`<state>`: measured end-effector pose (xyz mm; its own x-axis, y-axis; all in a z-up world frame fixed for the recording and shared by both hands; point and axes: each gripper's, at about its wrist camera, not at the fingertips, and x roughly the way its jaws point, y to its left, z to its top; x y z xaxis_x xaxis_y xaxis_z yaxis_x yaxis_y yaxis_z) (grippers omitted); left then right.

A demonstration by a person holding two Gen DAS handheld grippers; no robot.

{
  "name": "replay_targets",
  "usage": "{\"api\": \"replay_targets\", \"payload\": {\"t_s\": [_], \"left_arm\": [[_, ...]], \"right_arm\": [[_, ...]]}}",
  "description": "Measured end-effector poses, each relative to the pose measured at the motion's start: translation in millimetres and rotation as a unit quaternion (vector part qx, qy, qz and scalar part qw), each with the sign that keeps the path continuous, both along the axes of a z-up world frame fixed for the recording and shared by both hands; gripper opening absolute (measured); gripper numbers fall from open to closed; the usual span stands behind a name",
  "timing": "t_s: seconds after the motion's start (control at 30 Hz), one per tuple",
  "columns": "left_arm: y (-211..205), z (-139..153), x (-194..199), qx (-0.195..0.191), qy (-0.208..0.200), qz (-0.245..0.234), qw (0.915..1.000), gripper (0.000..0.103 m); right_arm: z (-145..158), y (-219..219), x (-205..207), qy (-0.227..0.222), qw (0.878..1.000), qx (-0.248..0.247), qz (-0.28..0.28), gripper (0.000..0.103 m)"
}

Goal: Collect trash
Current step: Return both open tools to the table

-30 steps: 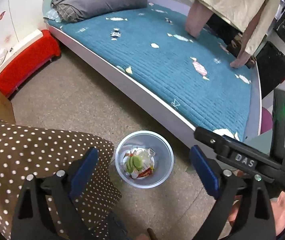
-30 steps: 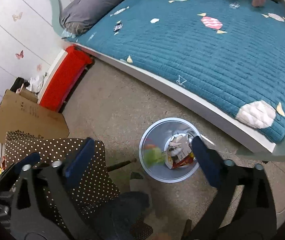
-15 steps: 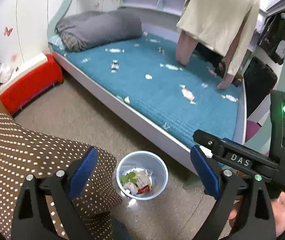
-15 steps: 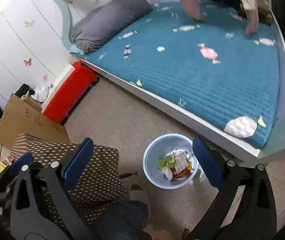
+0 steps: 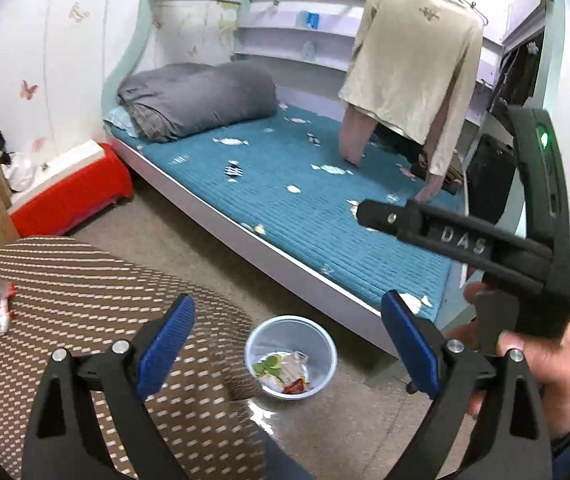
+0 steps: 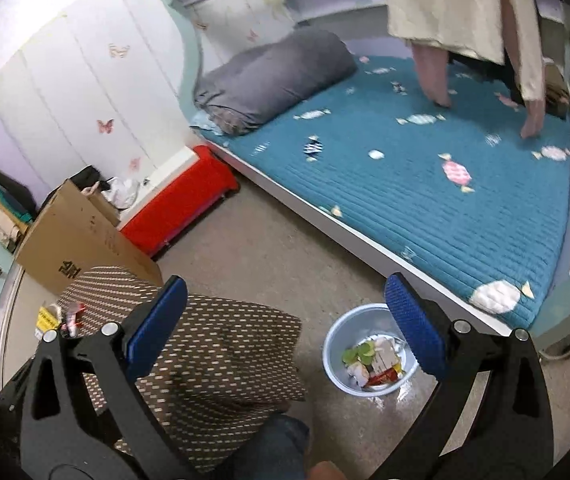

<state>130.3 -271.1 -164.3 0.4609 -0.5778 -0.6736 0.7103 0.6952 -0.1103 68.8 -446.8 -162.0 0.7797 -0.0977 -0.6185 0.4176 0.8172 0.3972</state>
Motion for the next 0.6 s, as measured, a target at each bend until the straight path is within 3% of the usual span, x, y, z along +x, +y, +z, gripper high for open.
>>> {"api": "replay_targets", "payload": {"t_s": [0.4,0.6], "left_arm": [[96.2,37.7,-2.1,-0.021,-0.053,0.062,0.9964,0.092],[152.3,47.9,4.4,-0.033,-0.077,0.117,0.9897,0.092]], "right_arm": [[51.6,83.2,16.2,-0.037,0.995,-0.05,0.076,0.097],[68.7,129.9,33.3,-0.049,0.989,-0.082,0.117,0.097]]}}
